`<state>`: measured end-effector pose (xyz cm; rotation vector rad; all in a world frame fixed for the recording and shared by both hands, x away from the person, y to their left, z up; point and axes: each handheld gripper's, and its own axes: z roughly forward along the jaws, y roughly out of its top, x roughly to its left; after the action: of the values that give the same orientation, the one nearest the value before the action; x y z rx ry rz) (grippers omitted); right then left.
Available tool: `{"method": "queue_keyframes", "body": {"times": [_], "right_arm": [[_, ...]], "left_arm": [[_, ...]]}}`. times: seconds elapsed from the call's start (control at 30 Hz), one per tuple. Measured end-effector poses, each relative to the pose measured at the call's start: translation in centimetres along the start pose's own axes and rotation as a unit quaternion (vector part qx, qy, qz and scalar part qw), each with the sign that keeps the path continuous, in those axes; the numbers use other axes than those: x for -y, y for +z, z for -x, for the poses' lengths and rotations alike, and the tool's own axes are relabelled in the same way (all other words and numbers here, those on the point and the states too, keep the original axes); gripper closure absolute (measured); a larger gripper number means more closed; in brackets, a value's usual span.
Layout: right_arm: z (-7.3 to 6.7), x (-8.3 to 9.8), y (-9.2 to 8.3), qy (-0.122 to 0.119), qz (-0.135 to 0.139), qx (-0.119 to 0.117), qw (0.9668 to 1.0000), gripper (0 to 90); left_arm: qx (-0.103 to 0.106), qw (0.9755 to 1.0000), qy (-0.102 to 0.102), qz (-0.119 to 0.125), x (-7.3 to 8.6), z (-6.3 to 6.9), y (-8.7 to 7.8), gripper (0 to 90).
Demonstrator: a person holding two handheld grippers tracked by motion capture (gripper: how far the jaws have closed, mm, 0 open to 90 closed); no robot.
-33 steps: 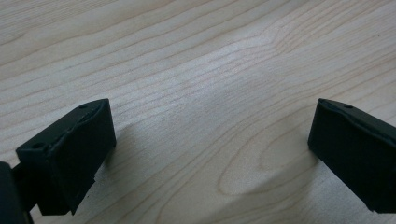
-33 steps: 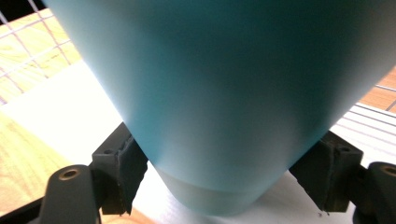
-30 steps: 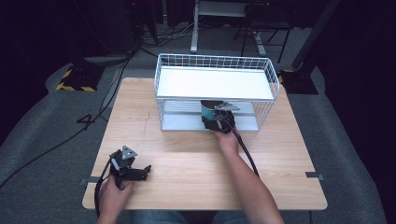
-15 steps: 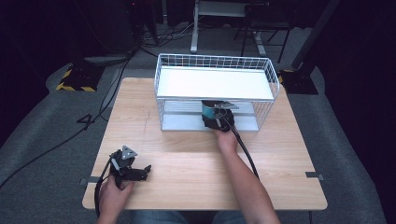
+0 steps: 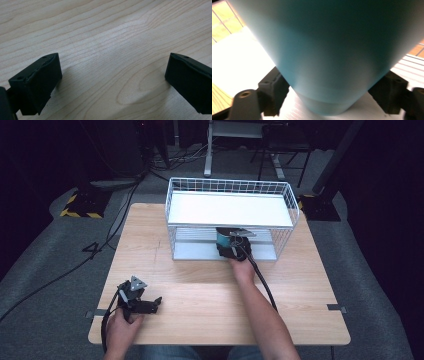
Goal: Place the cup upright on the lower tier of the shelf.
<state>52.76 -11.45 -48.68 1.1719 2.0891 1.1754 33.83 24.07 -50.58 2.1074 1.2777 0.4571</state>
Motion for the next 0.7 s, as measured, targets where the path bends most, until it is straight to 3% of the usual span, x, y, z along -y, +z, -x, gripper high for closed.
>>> {"method": "queue_keyframes", "body": {"times": [0.03, 0.07, 0.17, 0.27, 0.43, 0.7], "right_arm": [[0.0, 0.0, 0.0, 0.0, 0.0, 0.0, 1.0, 21.6], [0.2, -0.1, -0.1, 0.012, 0.009, -0.002, 0.9999, 16.1], [0.2, -0.1, -0.1, 0.014, 0.006, 0.005, 0.9999, 15.1], [0.2, -0.2, -0.3, 0.001, 0.001, 0.016, 0.9999, 10.4], [0.2, -0.4, -0.9, 0.003, 0.003, 0.021, 0.9998, 4.2], [0.2, -0.3, -2.2, -0.017, 0.0, 0.017, 0.9997, 4.0]], "left_arm": [[0.0, 1.0, 0.0, 0.0, 0.0, 0.0, 0.0, 1.2], [0.0, 1.0, 0.0, 0.0, 0.0, 0.0, 0.0, 1.2], [0.0, 1.0, 0.0, 0.0, 0.0, 0.0, 0.0, 1.2], [0.0, 1.0, 0.0, 0.0, 0.0, 0.0, 0.0, 1.2], [0.0, 1.0, 0.0, 0.0, 0.0, 0.0, 0.0, 1.2], [0.0, 1.0, -0.001, 0.001, 0.0, 0.0, 0.0, 1.2]]}}
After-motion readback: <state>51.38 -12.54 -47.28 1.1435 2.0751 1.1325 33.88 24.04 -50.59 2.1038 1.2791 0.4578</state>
